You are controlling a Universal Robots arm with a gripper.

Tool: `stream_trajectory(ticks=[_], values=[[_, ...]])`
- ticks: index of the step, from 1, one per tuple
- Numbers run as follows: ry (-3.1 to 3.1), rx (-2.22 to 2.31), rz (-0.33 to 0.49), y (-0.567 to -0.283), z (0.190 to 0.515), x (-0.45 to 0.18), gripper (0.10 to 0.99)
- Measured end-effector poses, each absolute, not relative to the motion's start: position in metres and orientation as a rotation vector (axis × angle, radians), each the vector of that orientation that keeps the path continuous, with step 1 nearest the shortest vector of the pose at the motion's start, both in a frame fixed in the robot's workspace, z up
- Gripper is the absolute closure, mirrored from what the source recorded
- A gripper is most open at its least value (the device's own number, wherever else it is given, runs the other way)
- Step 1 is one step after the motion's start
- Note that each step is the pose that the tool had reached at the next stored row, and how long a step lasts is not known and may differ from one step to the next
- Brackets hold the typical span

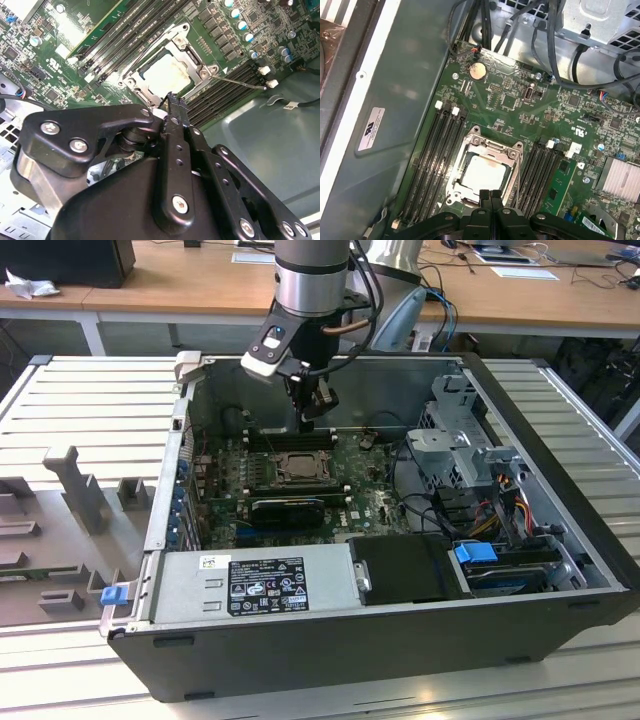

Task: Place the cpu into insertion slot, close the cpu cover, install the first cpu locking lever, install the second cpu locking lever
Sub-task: 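Install the first cpu locking lever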

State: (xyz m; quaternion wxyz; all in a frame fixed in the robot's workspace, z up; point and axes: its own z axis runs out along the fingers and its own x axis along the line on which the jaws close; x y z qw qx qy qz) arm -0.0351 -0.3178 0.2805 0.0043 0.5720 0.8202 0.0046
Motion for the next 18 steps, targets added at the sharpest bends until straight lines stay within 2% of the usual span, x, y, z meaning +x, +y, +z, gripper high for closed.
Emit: stream_trajectory(ticks=[18], values=[[2.656, 1.664, 0.018, -0.318, 0.2805, -0.0352, 0.98]])
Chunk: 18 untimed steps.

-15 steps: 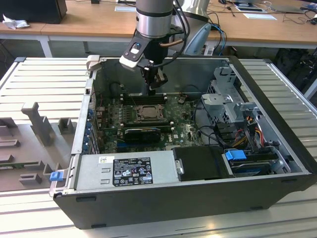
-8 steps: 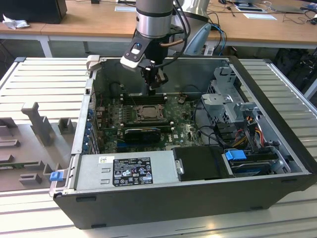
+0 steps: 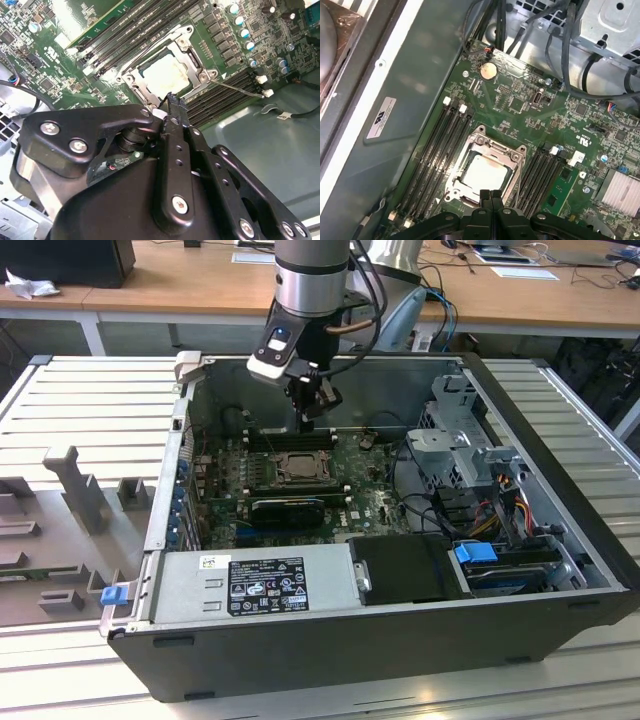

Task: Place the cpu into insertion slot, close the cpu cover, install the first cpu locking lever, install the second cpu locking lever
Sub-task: 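Install the first cpu locking lever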

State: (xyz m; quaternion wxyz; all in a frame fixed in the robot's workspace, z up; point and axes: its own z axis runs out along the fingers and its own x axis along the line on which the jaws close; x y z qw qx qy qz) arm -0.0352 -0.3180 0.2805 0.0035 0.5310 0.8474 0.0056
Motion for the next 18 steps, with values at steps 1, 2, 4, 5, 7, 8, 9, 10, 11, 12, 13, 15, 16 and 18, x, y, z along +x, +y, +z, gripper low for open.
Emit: stream_trajectory(ticks=[1, 2, 4, 5, 7, 8, 9, 10, 11, 12, 13, 15, 16, 18], values=[[2.662, 1.654, 0.018, -0.318, 0.2805, -0.0352, 0.98], [2.669, 1.644, 0.018, -0.318, 0.2805, -0.0351, 0.98], [2.681, 1.625, 0.018, -0.318, 0.2806, -0.0352, 0.98], [2.689, 1.612, 0.018, -0.318, 0.2805, -0.0351, 0.98], [2.703, 1.588, 0.018, -0.318, 0.2805, -0.0352, 0.98], [2.712, 1.573, 0.018, -0.318, 0.2805, -0.0351, 0.98], [2.724, 1.552, 0.018, -0.318, 0.2805, -0.0352, 0.98], [2.73, 1.54, 0.018, -0.318, 0.2805, -0.0351, 0.98], [2.736, 1.53, 0.018, -0.318, 0.2805, -0.0352, 0.98], [2.746, 1.512, 0.018, -0.318, 0.2805, -0.0352, 0.98], [2.757, 1.493, 0.018, -0.318, 0.2805, -0.0352, 0.98], [2.77, 1.468, 0.018, -0.318, 0.2806, -0.0352, 0.98], [2.781, 1.448, 0.018, -0.3181, 0.2805, -0.0351, 0.98], [2.807, 1.398, 0.019, -0.3181, 0.2805, -0.0352, 0.98]])
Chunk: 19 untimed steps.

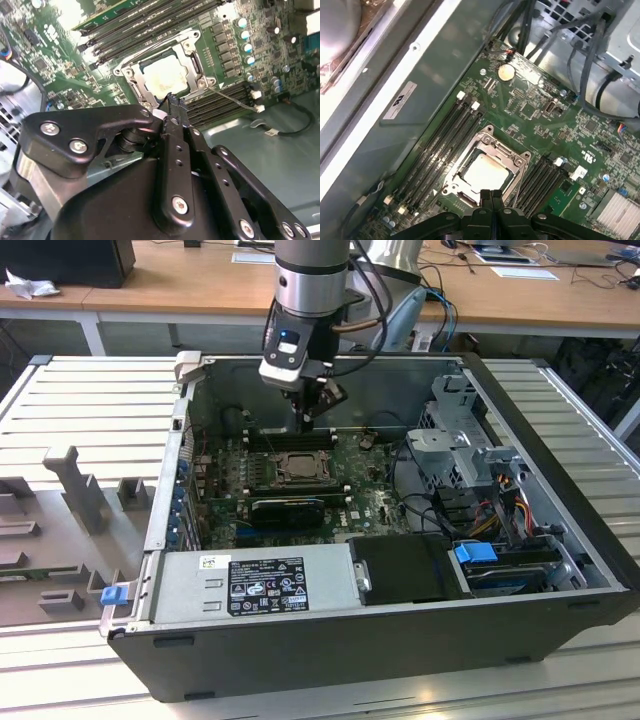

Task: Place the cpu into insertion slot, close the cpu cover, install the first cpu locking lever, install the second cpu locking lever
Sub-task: 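Install the first cpu locking lever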

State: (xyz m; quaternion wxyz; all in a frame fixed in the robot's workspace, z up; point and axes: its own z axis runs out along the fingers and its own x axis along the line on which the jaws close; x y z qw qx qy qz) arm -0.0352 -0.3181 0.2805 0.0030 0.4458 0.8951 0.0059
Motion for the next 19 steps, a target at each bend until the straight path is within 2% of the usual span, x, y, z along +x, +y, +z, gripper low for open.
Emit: stream_trajectory(ticks=[19], values=[[2.91, 1.17, 0.019, -0.3258, 0.2806, -0.0362, 0.98]])
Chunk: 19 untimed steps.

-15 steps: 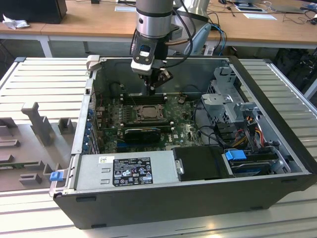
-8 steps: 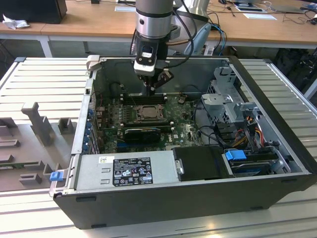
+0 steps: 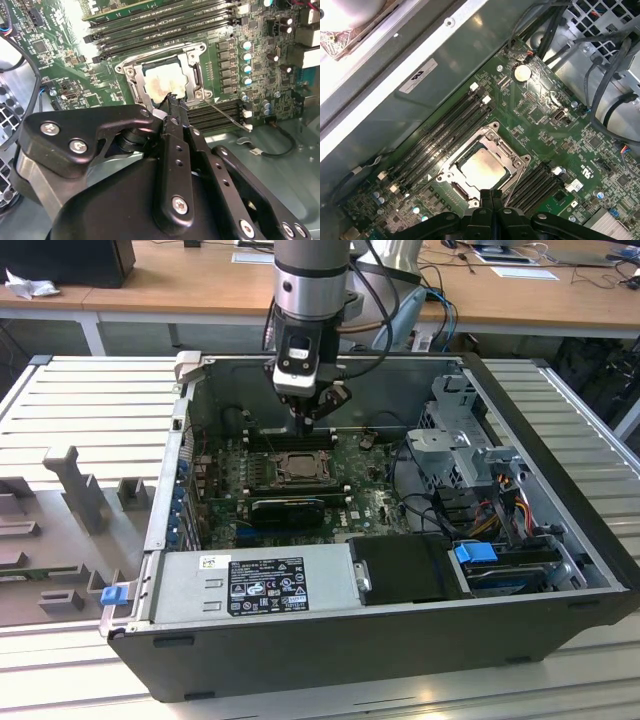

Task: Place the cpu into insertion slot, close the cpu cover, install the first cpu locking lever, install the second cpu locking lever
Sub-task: 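Install the first cpu locking lever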

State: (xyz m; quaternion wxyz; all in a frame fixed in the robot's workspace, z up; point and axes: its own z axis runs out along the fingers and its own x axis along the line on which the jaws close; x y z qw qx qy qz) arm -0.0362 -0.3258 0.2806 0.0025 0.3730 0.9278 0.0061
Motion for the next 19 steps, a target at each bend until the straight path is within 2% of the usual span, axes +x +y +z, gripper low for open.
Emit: stream_trajectory(ticks=[19], values=[[2.991, 0.947, 0.02, -0.329, 0.2805, -0.0362, 0.98]])
